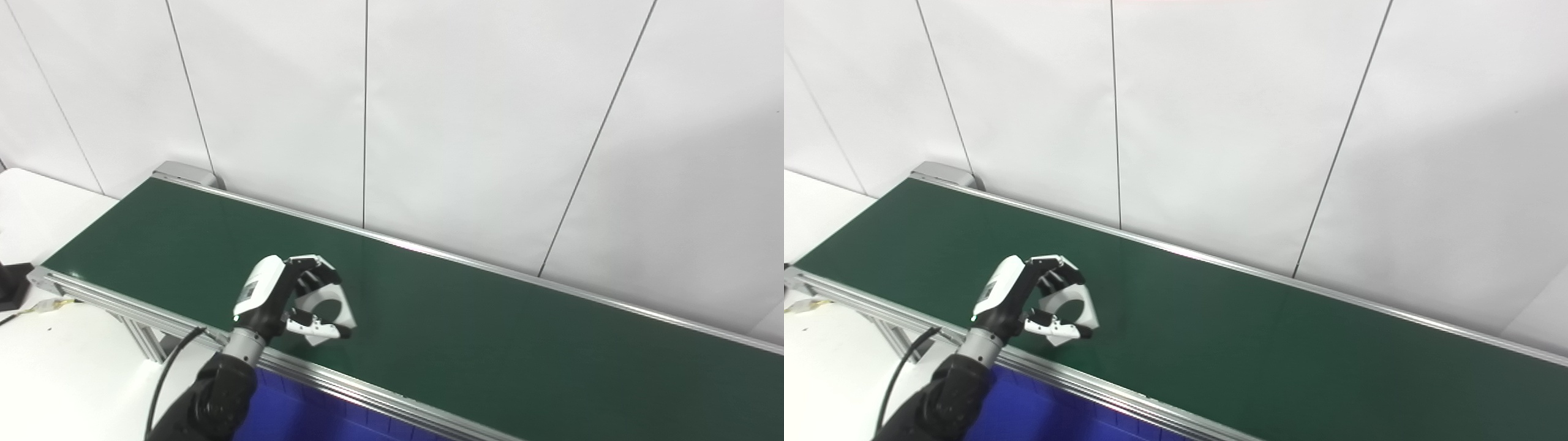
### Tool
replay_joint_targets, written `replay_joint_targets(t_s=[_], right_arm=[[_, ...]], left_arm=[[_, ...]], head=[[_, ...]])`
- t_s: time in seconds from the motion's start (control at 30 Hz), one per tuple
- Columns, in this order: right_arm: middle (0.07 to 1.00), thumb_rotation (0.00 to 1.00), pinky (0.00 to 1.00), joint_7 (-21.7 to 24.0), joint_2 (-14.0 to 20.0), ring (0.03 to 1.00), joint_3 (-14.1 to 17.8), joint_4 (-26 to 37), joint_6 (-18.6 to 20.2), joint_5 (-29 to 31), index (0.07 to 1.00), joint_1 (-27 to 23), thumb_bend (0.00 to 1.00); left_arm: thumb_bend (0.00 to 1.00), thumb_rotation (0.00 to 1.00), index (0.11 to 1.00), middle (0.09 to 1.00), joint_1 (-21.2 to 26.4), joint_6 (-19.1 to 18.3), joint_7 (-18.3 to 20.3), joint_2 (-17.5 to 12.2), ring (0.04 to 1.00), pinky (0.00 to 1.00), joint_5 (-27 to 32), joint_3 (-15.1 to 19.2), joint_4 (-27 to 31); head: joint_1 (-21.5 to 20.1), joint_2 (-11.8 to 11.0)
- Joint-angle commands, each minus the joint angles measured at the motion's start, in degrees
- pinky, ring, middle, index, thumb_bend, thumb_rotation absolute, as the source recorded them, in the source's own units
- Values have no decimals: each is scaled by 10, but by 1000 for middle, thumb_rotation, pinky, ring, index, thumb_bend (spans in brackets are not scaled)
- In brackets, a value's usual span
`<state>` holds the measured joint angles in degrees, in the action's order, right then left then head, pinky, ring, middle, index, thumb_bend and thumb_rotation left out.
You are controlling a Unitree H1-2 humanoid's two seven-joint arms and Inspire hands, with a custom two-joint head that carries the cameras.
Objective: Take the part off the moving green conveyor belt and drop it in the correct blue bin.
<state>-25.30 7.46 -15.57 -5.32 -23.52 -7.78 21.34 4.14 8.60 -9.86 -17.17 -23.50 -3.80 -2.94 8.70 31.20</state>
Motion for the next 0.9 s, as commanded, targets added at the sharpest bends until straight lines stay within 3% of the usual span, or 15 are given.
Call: replay_joint_targets(t_s=[0.0,0.23,0.4,0.6,0.63,0.77,0.87], right_arm=[[879,999,951,-2,-1,875,1,20,-34,-7,935,6,497],[856,927,872,-14,-6,839,-4,31,-34,-25,904,8,578],[848,906,853,-16,-15,831,-2,46,-34,-46,896,13,591],[832,830,826,-7,-24,820,5,62,-34,-51,880,17,607],[831,823,825,-4,-26,821,9,66,-34,-53,879,17,613],[810,739,786,6,-34,794,21,78,-33,-59,853,15,591],[795,739,770,20,-41,781,32,87,-31,-57,843,16,626]], left_arm=[[496,0,539,465,-8,22,11,1,405,374,23,6,42],[496,0,537,485,-66,14,78,12,397,359,50,-18,136],[497,0,533,490,-94,79,105,-2,407,376,48,-41,118],[499,0,518,492,-100,154,158,-44,429,422,45,-74,79],[499,0,515,495,-100,153,169,-50,431,425,41,-81,77],[500,0,509,497,-98,152,198,-63,436,435,30,-97,75],[500,0,510,490,-90,155,215,-68,443,439,8,-113,71]], head=[[-11,7],[-49,30],[-84,60],[-116,97],[-123,111],[-132,132],[-137,141]])
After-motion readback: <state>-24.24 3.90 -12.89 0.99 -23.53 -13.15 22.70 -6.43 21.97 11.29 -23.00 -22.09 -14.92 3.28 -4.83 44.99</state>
